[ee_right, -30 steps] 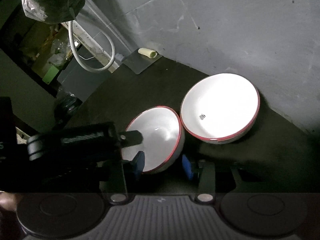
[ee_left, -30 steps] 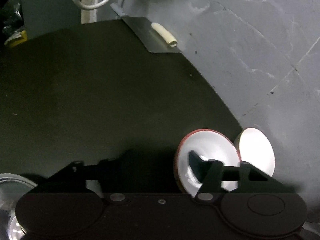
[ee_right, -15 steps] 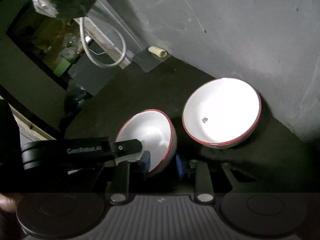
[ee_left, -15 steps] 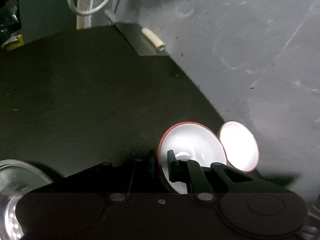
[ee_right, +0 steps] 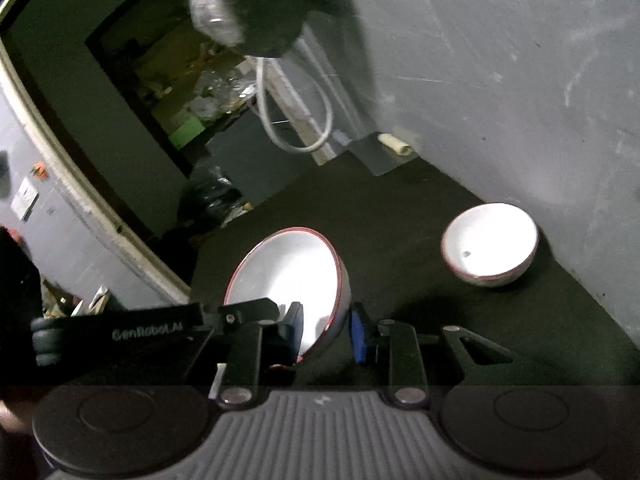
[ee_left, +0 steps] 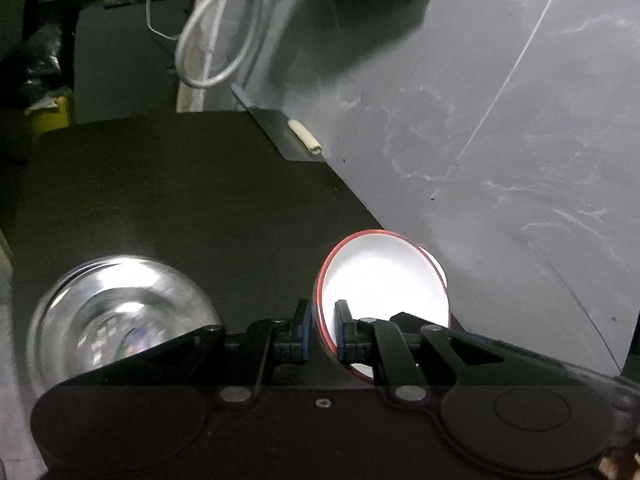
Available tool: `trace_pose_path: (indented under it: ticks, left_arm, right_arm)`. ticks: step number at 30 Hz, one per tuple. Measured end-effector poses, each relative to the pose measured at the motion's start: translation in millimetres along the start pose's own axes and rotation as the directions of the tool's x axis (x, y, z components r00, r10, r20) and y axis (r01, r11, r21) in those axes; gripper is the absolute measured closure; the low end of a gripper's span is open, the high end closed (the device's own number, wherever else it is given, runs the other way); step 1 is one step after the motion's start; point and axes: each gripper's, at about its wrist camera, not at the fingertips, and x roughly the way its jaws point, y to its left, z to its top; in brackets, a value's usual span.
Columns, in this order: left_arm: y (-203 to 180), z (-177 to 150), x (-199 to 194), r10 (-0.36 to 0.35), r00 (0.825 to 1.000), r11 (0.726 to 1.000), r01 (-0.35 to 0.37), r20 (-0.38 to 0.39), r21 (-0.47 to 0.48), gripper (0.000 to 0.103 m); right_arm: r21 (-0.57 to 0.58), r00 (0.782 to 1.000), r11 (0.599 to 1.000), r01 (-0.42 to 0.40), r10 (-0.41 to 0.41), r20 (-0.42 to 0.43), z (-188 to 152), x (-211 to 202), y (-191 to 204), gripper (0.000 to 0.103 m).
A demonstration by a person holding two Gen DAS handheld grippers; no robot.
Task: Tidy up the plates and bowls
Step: 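Close both grippers on the white bowl's red rim, then carry the white bowl with both grippers and lower it into the steel bowl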
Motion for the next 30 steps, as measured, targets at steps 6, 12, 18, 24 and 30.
trace_pose_path:
  ticks: [6, 12, 18, 24, 30]
  left_arm:
    - [25, -33, -58, -0.002, 0.999, 0.998, 0.006, 0.053, -0.069, 0.091]
    - [44, -64, -94, 0.048, 0.995, 0.996, -0.041, 0.083, -0.084, 0.091]
    - [66, -89, -113, 0.090, 0.995, 0.989, -0.084, 0.050, -0.118, 0.090]
    - [75, -103, -113, 0.132, 0.991, 0.986, -0.134, -0.029, -0.102, 0.090]
    - [79, -102, -104, 0.153, 0.985, 0.982, -0.161, -0.080, -0.103, 0.089]
  right_arm:
    - [-0.100, 0.998, 0.995, -0.021, 0.014, -0.065, -22, -21, 48, 0.074]
    - [-0.182, 0.985, 0.983, -0.035, 0.003, -0.172, -49, -23, 89, 0.074]
    - [-0.246, 0.961, 0.967, -0.067, -0.004, -0.276, -76, -19, 116, 0.074]
    - [-0.285, 0.924, 0.955, -0.084, -0.033, -0.382, -96, -9, 129, 0.074]
    - [-0.269, 0.900, 0.960, -0.084, -0.043, -0.434, -97, 3, 126, 0.074]
